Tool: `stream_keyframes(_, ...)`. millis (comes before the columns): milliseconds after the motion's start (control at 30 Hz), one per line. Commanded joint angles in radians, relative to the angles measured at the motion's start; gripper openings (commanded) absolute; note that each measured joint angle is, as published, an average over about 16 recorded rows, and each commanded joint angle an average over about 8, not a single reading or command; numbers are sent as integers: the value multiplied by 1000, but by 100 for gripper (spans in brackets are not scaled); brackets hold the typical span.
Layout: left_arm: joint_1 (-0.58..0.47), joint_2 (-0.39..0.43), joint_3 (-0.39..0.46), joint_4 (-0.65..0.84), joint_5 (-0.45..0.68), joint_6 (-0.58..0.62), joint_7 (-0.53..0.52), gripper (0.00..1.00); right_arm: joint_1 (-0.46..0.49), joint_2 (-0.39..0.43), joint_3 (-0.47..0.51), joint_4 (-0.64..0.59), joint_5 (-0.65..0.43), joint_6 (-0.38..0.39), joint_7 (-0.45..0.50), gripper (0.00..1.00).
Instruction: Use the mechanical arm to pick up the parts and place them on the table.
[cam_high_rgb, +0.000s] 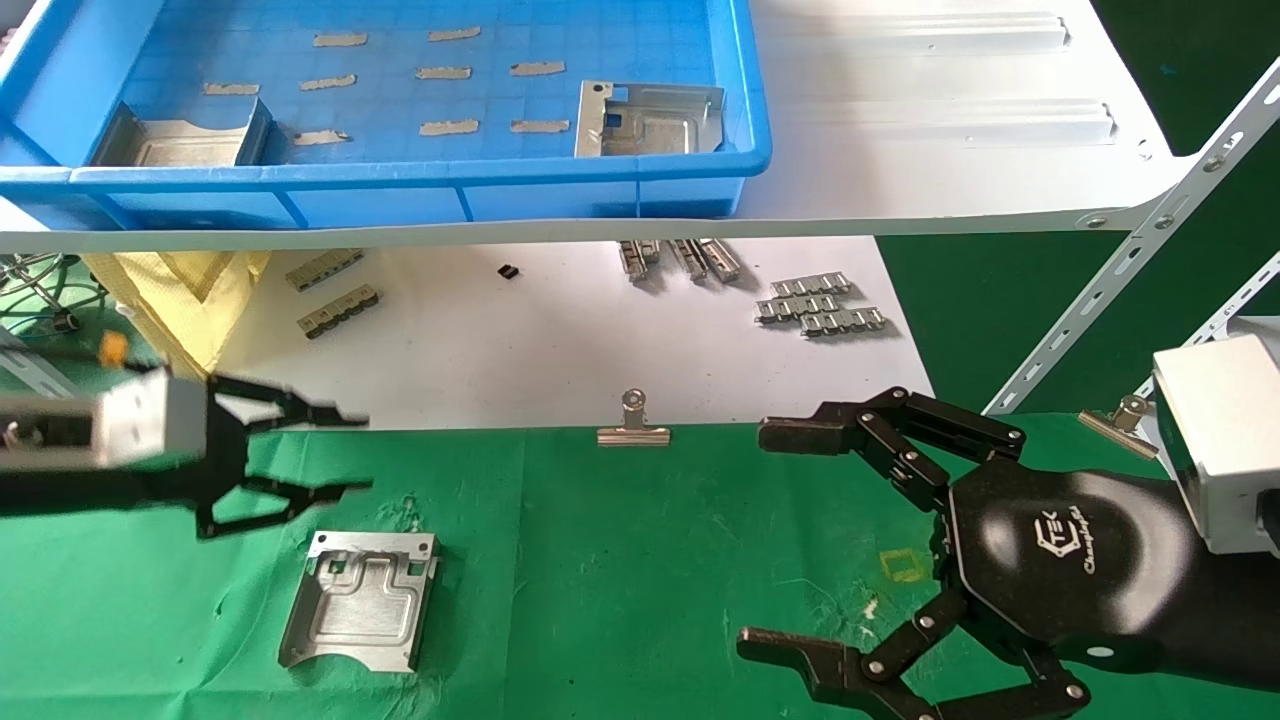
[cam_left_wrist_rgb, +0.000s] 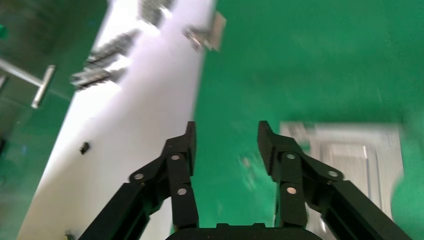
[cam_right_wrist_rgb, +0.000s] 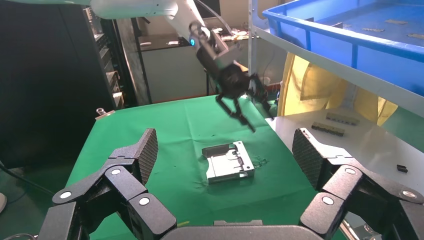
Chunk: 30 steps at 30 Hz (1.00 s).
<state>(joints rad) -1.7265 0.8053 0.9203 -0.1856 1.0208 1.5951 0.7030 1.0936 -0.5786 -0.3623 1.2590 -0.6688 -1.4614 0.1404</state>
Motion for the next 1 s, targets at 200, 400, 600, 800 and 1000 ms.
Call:
stream_keyframes(200, 55, -36, -51, -36, -156, 8, -163, 100, 0, 0, 0, 0, 0, 0, 0, 100)
stream_keyframes(400, 69, -43, -61, -44, -186, 8, -182, 100, 0, 0, 0, 0, 0, 0, 0, 100)
stream_keyframes(600, 76, -43, -70, -66, -171, 6, -188, 100, 0, 0, 0, 0, 0, 0, 0, 100)
stream_keyframes(800, 127, -57, -120, -156, -185, -3, -250, 100, 0, 0, 0, 0, 0, 0, 0, 100)
stream_keyframes(1000, 186, -72, -178, -261, -197, -14, -321, 100, 0, 0, 0, 0, 0, 0, 0, 100)
